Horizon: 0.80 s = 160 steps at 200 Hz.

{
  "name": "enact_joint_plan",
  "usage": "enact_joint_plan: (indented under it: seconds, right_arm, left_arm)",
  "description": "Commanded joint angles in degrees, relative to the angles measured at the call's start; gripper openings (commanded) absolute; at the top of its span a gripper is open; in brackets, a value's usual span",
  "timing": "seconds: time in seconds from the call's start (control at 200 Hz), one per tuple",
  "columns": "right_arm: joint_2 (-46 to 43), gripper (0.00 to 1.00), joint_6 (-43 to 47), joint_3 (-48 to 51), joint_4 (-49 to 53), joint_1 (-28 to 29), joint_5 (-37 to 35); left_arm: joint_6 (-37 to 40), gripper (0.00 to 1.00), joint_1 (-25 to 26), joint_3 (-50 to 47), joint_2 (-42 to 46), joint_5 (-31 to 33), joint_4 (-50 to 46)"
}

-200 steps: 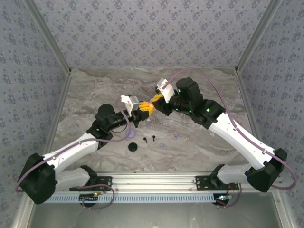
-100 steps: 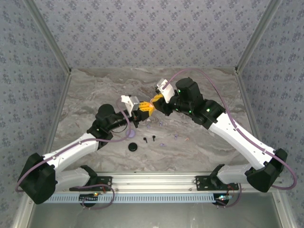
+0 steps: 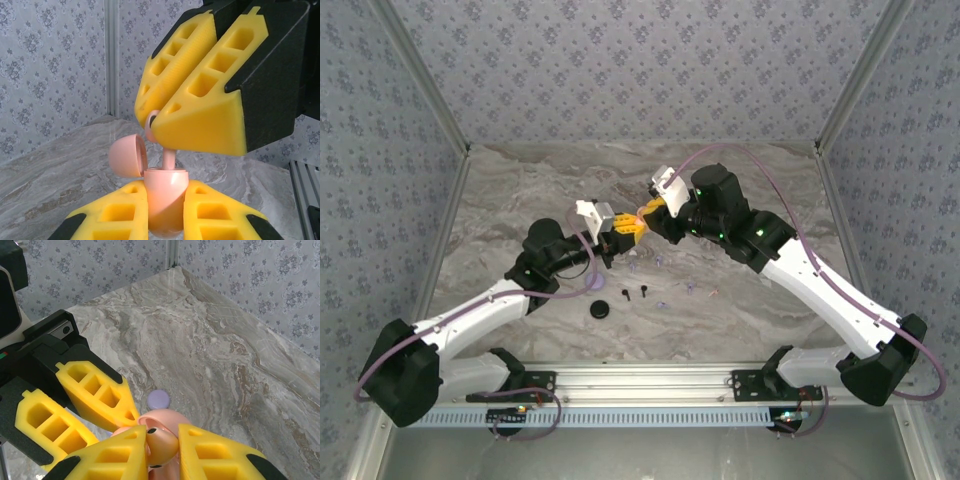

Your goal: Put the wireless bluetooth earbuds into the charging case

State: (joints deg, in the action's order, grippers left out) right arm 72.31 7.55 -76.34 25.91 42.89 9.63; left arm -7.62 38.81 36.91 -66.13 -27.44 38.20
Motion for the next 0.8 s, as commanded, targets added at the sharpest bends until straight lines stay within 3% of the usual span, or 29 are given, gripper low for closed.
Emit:
enact_joint_plan:
  seconds: [0.0,0.57,0.795]
  right_arm:
    - [-1.2,0.21,0.3,0.1,2.7,0.4,-0.3]
    - [0.0,0.21,-0.8,0.9,1.2,0.7,2.4]
    - [-0.2,0.31,-3.5,-0.8,2.0,-0.5,6.4]
  left_arm:
    - [-1.0,0.00,0.4,1.4,0.1,0.6,4.1]
    - [-1.0,0.00,0.5,1.4,-0.2,0.6,4.3]
    - [-1.4,0.00,0.5,1.4,-0.4,0.6,5.1]
